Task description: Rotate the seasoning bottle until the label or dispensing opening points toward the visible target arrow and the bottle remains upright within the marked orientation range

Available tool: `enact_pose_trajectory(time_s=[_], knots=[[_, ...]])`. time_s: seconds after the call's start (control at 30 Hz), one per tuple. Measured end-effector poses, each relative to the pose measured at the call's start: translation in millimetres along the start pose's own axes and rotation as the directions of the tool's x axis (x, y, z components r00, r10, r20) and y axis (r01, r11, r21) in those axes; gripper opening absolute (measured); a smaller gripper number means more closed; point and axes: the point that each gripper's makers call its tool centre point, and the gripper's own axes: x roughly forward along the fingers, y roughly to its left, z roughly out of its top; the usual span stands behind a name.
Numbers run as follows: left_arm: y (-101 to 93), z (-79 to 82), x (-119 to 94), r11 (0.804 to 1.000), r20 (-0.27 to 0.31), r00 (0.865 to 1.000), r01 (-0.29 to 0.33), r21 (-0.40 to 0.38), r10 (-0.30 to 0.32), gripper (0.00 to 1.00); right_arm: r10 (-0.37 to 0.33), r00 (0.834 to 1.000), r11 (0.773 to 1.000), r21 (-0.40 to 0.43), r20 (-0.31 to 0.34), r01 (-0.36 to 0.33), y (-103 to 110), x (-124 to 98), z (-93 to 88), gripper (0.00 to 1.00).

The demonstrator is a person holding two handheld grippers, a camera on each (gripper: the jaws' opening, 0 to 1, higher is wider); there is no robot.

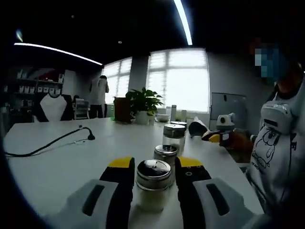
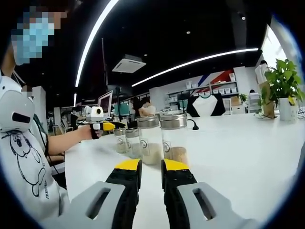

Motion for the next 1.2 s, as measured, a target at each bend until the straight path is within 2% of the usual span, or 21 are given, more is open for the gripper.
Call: enact_pose_trajectory(time_s=[0.07, 0.2, 0.3, 0.37, 0.47, 0.5, 0.57, 0.6, 0.73, 0.9, 1.07, 1.2], knots=[[-0.8, 1.7, -1, 0.998, -0.004, 0.999, -0.048, 0.027, 0.048, 0.4, -0.003, 1.0, 1.0, 0.002, 0.001, 0.003, -1, -1, 0.2, 0.14], [4.9, 1.9, -2, 0.981, -0.011, 0.983, -0.182, 0.067, 0.183, 0.42, -0.006, 1.0, 1.0, -0.001, 0.003, 0.006, -1, -1, 1.1, 0.14], [3.6, 4.0, -2, 0.973, 0.011, 0.974, -0.228, 0.039, 0.228, 0.42, -0.001, 1.0, 1.0, -0.009, 0.0, 0.001, 1, -1, 1.4, 0.14], [10.7, 3.8, -5, 0.954, 0.019, 0.954, -0.299, 0.016, 0.299, 0.41, -0.002, 1.0, 1.0, -0.011, 0.0, 0.002, 2, -1, 2.2, 0.14], [14.6, -0.7, -6, 0.936, -0.006, 0.94, -0.339, 0.091, 0.341, 0.41, -0.005, 1.0, 1.0, -0.015, -0.002, 0.005, 1, -3, 2.7, 0.14], [14.9, -2.4, -6, 0.933, -0.015, 0.936, -0.348, 0.091, 0.351, 0.41, -0.006, 1.0, 1.0, -0.016, -0.002, 0.006, 1, -3, 2.8, 0.14], [20.4, -3.1, -10, 0.911, -0.013, 0.914, -0.404, 0.088, 0.407, 0.41, -0.009, 1.0, 1.0, -0.013, 0.001, 0.009, 1, -4, 3.6, 0.14], [19.2, -3.4, -10, 0.908, -0.013, 0.911, -0.41, 0.087, 0.413, 0.41, -0.01, 1.0, 1.0, -0.013, 0.002, 0.01, 0, -4, 3.8, 0.14], [12.7, -6.8, -7, 0.905, -0.02, 0.907, -0.417, 0.08, 0.42, 0.42, -0.012, 1.0, 1.0, -0.012, 0.002, 0.012, 0, -5, 3.8, 0.14], [13.8, -14.4, -1, 0.908, -0.047, 0.908, -0.413, 0.072, 0.416, 0.41, -0.009, 1.0, 1.0, -0.026, -0.007, 0.009, 1, -4, 4.3, 0.14], [11.2, -15.0, 1, 0.923, -0.051, 0.922, -0.384, 0.023, 0.385, 0.35, -0.022, 1.0, 1.0, -0.018, 0.001, 0.022, -3, -7, 5.2, 0.14], [13.1, -15.4, 1, 0.925, -0.056, 0.923, -0.381, 0.016, 0.381, 0.32, -0.024, 1.0, 1.0, -0.01, -0.003, 0.024, -3, -7, 2.5, 0.14]])
